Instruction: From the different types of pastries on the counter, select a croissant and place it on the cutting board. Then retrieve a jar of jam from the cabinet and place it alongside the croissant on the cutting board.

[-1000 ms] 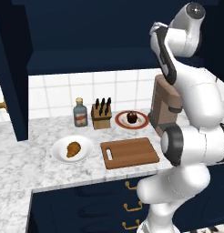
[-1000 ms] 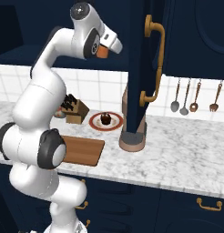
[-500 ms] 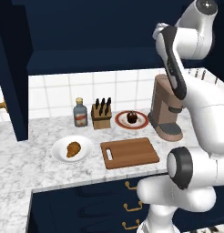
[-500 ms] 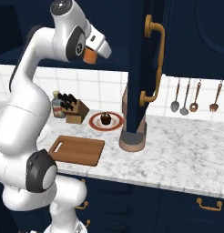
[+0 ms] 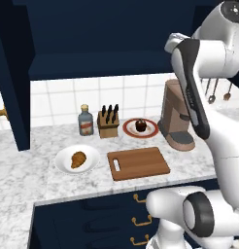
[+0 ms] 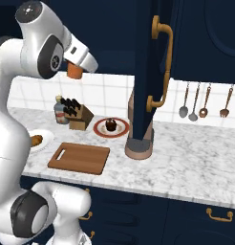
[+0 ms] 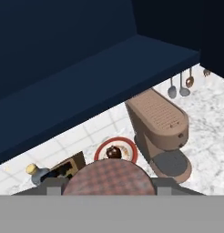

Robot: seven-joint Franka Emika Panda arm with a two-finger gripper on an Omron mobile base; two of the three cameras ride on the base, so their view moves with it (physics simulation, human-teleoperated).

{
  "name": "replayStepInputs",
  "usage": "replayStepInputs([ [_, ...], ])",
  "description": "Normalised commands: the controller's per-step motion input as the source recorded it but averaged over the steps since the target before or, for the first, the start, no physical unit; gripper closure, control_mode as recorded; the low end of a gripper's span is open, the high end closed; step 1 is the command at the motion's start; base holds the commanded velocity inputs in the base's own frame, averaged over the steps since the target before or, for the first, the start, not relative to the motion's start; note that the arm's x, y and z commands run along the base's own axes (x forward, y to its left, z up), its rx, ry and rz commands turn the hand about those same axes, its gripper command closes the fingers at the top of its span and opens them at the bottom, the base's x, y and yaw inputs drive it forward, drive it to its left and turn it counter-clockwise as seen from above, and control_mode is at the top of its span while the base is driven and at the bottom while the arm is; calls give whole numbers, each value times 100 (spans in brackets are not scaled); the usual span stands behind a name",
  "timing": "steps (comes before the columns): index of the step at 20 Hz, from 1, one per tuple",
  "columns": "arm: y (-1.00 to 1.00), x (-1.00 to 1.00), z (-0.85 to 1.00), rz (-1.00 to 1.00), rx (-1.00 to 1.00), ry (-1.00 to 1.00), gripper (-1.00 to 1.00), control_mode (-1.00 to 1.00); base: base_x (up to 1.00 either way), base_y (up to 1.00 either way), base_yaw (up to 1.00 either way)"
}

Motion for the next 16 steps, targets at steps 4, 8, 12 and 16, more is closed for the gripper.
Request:
replayStepInputs([
  [4,23,-82,-30,0,0,0,100,-100,0,0,0],
  [8,17,-37,-59,5,0,5,100,-100,0,0,0],
  [12,17,-7,-45,1,-2,1,100,-100,0,0,0],
  [16,28,-6,-40,-5,-5,0,100,-100,0,0,0],
])
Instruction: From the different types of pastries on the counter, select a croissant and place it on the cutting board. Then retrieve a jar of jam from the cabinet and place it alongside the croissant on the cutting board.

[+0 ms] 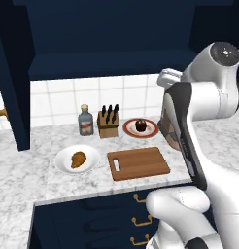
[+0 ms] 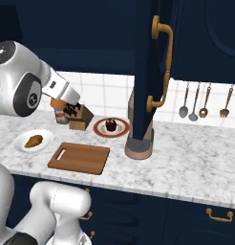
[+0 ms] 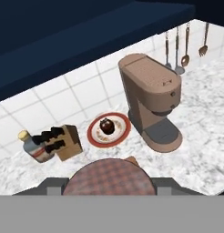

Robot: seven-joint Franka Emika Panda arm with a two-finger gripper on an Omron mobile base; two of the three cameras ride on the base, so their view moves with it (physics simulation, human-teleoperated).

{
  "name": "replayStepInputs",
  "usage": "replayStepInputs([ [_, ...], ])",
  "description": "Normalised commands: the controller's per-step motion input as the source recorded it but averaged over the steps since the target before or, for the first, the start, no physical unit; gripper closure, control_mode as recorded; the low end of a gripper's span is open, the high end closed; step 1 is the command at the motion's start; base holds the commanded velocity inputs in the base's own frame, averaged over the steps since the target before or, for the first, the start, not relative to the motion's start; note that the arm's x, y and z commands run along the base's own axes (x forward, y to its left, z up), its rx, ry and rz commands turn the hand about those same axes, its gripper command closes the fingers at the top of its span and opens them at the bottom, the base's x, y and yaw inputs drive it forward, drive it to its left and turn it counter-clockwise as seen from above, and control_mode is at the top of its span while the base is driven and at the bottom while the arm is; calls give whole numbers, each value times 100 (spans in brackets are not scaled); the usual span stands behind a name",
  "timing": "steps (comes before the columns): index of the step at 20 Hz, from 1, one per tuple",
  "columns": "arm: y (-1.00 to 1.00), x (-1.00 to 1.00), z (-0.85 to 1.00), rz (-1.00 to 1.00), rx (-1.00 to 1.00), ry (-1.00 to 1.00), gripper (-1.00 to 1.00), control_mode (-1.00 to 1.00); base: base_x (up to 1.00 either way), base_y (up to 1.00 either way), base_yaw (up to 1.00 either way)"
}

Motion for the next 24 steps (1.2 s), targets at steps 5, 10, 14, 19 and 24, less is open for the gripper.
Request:
replayStepInputs([
  [5,10,-14,-47,-6,-3,1,100,-100,0,0,0],
  [10,2,-11,-39,-9,-1,0,100,-100,0,0,0],
  [14,20,-1,-45,-17,-2,0,100,-100,0,0,0],
  [19,19,0,-49,-29,0,0,100,-100,0,0,0],
  [24,0,5,-44,-19,0,0,100,-100,0,0,0],
])
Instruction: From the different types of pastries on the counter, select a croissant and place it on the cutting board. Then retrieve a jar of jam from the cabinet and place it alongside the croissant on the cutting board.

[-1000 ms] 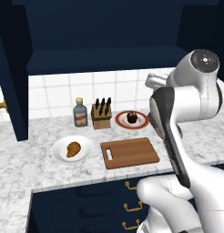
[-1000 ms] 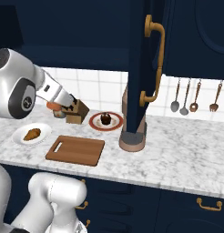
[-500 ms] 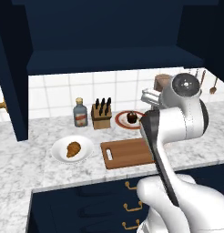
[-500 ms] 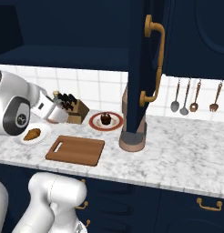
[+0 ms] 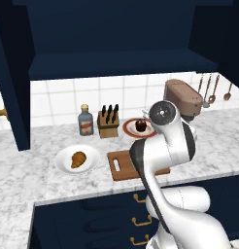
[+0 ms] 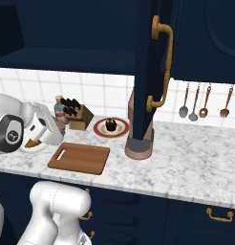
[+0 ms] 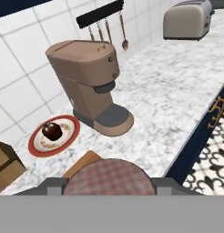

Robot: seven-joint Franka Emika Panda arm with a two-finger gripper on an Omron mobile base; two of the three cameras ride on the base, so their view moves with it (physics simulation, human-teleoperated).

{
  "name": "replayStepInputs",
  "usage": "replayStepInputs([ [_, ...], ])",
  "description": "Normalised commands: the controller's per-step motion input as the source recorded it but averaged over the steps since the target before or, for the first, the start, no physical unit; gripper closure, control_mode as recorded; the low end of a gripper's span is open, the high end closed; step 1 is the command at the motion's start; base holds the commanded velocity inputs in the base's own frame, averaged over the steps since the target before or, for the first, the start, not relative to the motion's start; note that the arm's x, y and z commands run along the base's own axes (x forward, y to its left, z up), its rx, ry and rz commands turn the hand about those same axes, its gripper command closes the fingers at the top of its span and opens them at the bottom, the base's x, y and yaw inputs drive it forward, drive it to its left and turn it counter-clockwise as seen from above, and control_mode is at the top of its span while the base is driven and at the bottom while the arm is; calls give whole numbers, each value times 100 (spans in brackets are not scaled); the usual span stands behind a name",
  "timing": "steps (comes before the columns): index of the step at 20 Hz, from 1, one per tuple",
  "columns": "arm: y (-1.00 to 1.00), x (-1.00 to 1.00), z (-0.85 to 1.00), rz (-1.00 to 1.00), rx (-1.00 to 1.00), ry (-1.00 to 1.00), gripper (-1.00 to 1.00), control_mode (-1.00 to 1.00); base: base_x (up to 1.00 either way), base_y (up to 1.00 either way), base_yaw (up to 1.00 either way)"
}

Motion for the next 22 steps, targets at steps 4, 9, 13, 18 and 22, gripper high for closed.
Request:
replayStepInputs([
  [4,0,33,-47,-16,0,0,100,-100,0,0,0],
  [9,-1,51,-34,-12,0,1,100,-100,0,0,0],
  [13,-16,28,-20,-10,0,18,100,-100,0,0,0],
  [18,-14,9,-33,-10,0,23,100,-100,0,0,0],
  [22,0,16,-45,-15,-6,-1,100,-100,0,0,0],
])
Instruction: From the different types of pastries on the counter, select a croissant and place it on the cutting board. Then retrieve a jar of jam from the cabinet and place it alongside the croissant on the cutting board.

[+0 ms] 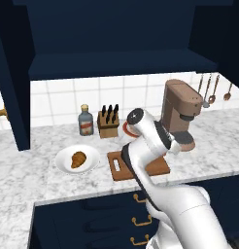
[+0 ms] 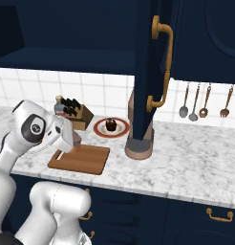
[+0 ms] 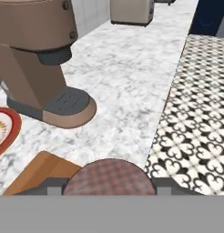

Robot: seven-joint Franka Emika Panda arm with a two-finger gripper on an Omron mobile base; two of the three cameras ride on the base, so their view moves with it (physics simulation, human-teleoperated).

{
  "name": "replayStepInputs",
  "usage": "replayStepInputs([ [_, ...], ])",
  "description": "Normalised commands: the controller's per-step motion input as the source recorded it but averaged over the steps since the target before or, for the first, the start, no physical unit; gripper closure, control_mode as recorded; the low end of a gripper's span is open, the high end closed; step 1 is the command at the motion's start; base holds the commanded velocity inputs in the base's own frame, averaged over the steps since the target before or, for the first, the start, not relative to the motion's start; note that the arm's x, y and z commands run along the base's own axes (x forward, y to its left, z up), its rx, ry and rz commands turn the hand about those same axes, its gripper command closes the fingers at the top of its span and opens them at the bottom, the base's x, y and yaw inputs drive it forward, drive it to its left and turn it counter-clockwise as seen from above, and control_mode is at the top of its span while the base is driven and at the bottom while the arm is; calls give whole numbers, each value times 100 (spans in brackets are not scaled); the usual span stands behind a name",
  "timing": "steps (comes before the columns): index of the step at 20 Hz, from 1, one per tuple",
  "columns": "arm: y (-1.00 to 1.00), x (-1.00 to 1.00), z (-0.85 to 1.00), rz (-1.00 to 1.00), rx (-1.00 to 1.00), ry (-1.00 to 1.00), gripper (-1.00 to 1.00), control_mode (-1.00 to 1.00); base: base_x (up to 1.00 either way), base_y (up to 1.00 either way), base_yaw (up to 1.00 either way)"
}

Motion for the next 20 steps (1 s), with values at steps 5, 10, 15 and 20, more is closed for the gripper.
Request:
replayStepInputs([
  [5,0,17,-34,-14,-12,-7,100,-100,0,0,0],
  [10,-9,19,-17,-7,0,0,100,-100,0,0,0],
  [15,-14,8,-2,-4,1,7,100,-100,0,0,0],
  [20,-6,1,-7,-2,-1,8,100,-100,0,0,0],
])
